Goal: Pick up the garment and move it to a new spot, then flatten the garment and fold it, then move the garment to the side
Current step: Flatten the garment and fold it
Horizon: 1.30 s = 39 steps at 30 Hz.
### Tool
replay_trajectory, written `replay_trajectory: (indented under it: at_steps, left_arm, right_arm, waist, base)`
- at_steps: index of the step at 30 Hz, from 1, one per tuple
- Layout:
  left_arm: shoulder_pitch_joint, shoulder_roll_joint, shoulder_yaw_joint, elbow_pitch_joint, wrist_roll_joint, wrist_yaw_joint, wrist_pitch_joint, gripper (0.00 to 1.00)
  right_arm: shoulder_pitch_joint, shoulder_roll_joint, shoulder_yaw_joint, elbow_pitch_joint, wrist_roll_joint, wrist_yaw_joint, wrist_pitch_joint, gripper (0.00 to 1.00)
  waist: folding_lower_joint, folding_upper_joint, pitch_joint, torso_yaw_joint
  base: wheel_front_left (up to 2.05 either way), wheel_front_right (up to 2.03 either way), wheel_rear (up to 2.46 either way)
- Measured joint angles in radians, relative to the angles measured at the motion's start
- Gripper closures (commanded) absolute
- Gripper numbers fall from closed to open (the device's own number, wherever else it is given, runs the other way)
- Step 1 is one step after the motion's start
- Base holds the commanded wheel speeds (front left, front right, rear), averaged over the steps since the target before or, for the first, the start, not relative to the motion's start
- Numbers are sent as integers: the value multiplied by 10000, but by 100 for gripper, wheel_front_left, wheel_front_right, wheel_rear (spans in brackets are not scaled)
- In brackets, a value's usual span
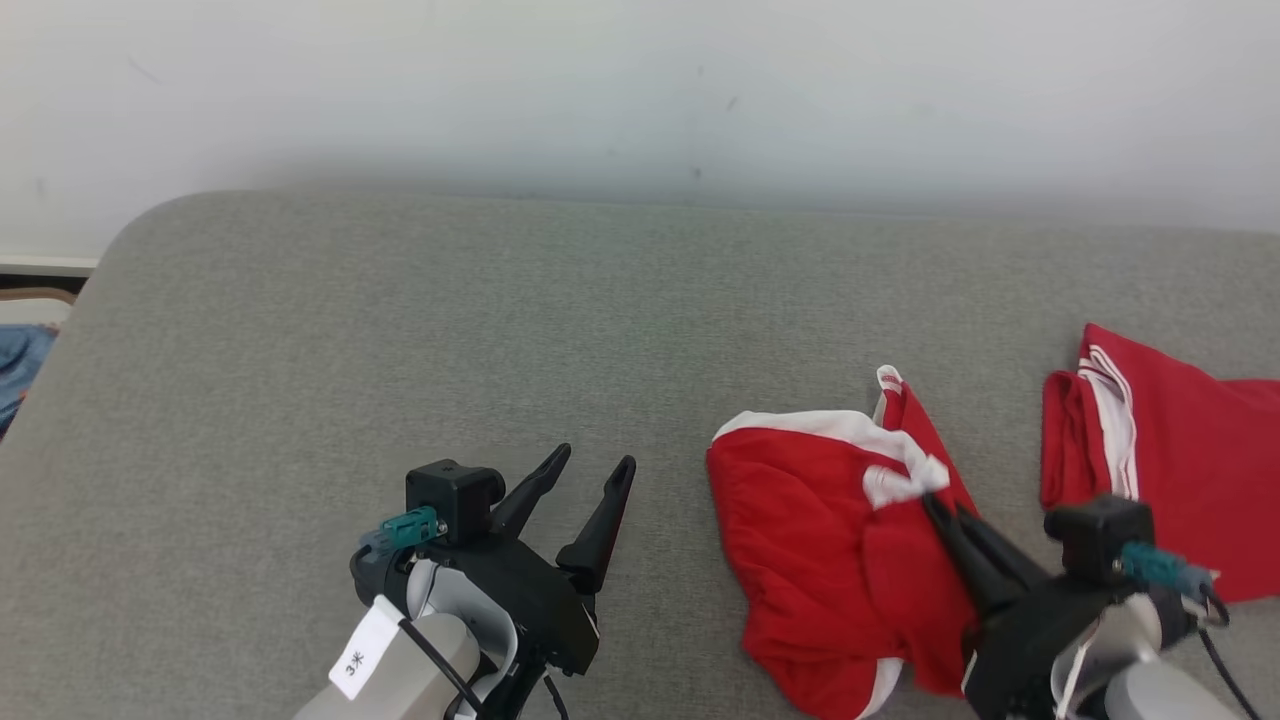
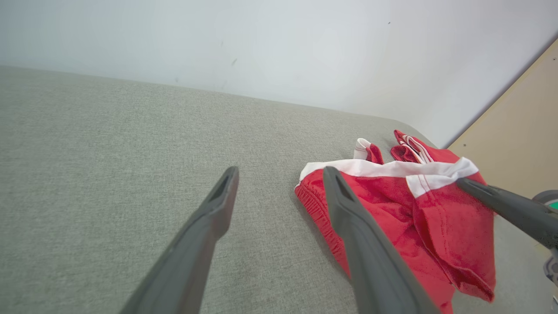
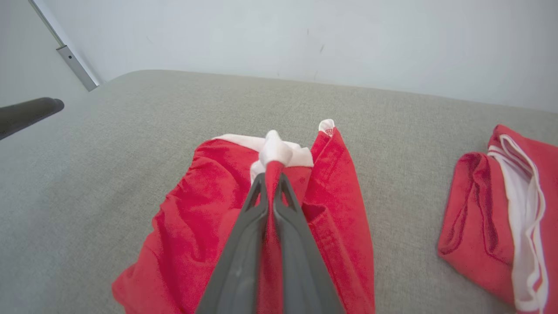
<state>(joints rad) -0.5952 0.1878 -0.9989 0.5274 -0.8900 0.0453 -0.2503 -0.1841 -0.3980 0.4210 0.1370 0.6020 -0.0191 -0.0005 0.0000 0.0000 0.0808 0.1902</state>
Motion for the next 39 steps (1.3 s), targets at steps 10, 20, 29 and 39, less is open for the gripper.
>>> replay_trajectory:
  at_steps: [10, 20, 29, 39]
  left_arm:
    - [-365, -67, -94, 428, -48, -665, 232, 0]
    - [-1409, -704, 82, 2134, -665, -1271, 1179, 0]
    - [-1946, -986, 219, 3396, -966, -1438, 1676, 0]
    - [-2251, -1283, 240, 4232, -1413, -1616, 2119, 75]
  right_arm:
    - [640, 186, 104, -25, 316, -69, 19, 100]
    - [-242, 357, 412, -313, 176, 104, 192, 100]
    - [-648, 380, 474, -385, 88, 165, 196, 100]
    - [-718, 385, 460, -370, 13, 188, 178, 100]
  waist:
    - [0, 0, 248, -692]
    - [1, 0, 828, -1375]
    - [1, 1, 1408, -1937]
    - [1, 1, 1687, -2187]
  base:
    - [0, 0, 0]
    - [0, 0, 0]
    - [0, 0, 0]
    - [0, 0, 0]
